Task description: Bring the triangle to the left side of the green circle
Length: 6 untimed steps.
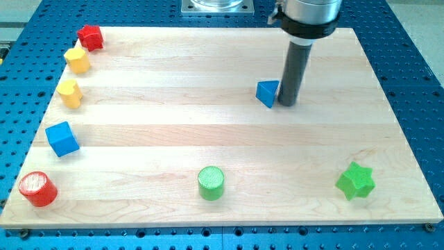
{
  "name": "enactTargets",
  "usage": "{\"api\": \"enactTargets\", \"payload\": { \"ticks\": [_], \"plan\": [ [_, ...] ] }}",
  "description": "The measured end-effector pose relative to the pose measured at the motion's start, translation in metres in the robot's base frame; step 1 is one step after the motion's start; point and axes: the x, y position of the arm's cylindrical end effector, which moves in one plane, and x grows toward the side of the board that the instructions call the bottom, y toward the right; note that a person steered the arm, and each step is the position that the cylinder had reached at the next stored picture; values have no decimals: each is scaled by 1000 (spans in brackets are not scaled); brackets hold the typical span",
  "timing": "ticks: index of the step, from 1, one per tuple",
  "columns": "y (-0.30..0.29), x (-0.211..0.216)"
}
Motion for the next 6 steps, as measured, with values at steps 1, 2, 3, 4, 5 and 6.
{"api": "enactTargets", "payload": {
  "ticks": [1, 2, 3, 4, 5, 6],
  "plan": [
    [-18, -23],
    [-103, -5],
    [-219, 51],
    [-241, 95],
    [-255, 113],
    [-255, 144]
  ]
}}
